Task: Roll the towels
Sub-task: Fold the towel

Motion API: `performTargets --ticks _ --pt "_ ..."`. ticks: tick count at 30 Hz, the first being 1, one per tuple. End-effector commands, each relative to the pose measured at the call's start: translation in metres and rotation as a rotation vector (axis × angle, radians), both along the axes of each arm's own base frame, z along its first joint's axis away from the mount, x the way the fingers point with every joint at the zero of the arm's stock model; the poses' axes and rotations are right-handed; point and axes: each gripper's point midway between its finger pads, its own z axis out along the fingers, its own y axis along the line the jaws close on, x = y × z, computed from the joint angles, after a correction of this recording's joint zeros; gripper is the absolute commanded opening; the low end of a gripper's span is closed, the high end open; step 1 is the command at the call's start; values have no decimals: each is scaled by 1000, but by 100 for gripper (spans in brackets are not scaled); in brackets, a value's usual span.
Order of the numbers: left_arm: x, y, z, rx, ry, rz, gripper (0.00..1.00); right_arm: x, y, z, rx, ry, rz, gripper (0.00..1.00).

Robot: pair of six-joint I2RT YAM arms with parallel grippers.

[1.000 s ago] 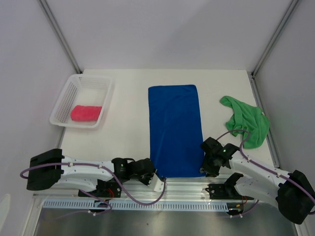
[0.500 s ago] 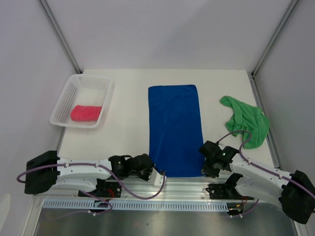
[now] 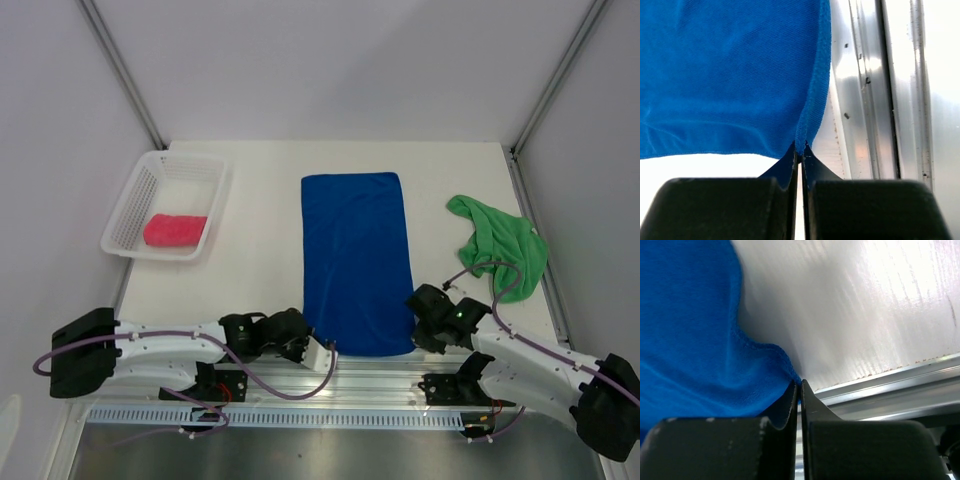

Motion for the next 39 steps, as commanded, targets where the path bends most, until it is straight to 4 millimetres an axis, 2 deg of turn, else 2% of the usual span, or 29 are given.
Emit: performTargets --ticks 1,4,8,9,11,12,13,14,15,16,17,18,19,20,22,23,25,26,27,28,29,30,31,32,33,35,36,38,39 --pt "14 -12 24 -90 -31 60 1 17 7 25 23 -83 -3 0" --pt "27 -13 37 -122 -50 99 1 25 14 47 49 -123 18 0" --pt "68 -5 55 -159 -87 226 1 47 25 85 80 -230 43 0" --pt "80 -9 71 -193 -104 252 1 58 24 92 56 -262 51 0" --pt "98 -4 77 -195 -95 304 1 85 33 115 79 -334 47 0" --pt "111 -12 100 -221 -102 330 1 102 28 111 46 -324 41 0" --pt "122 -7 101 -206 -93 375 1 118 31 117 58 -346 40 0" --pt "129 -7 90 -168 -65 403 1 140 37 123 87 -394 34 0" --pt "146 -19 115 -224 -76 435 1 159 27 110 63 -358 14 0" --pt "160 -13 113 -219 -60 479 1 175 26 114 71 -371 3 0" --pt "171 -12 96 -171 -28 510 1 193 25 117 81 -391 -2 0" --pt "195 -23 124 -221 -54 534 1 205 21 117 72 -391 -7 0" --pt "206 -13 118 -189 -29 582 1 219 12 105 29 -361 -2 0" --pt "228 -22 130 -201 -34 603 1 241 15 120 39 -413 6 0" --pt "244 -19 122 -185 14 639 1 268 11 119 41 -428 8 0" --pt "248 -16 117 -158 31 657 1 289 19 114 64 -418 37 0" --pt "273 -19 121 -155 29 700 1 311 19 106 87 -397 33 0" --pt "276 -15 114 -127 47 715 1 323 16 86 100 -353 29 0" --pt "292 -20 121 -141 39 724 1 341 22 96 139 -376 36 0" --pt "300 -15 119 -134 43 743 1 350 23 94 152 -377 33 0" --pt "305 -10 115 -114 45 762 1 358 22 74 157 -334 28 0" --pt "321 -11 131 -138 13 787 1 366 21 71 155 -328 25 0" --pt "329 -5 118 -112 32 814 1 382 22 80 159 -355 19 0" --pt "334 -2 112 -99 39 830 1 389 19 77 156 -352 11 0" --pt "346 -5 125 -129 25 850 1 395 20 63 160 -329 5 0" --pt "359 0 112 -121 40 892 1 413 22 68 187 -357 -6 0" --pt "368 -1 119 -151 37 914 1 418 24 62 216 -348 -29 0" --pt "378 9 104 -138 54 965 1 430 23 64 235 -376 -55 0" --pt "385 10 108 -160 56 991 1 434 19 63 236 -378 -74 0"
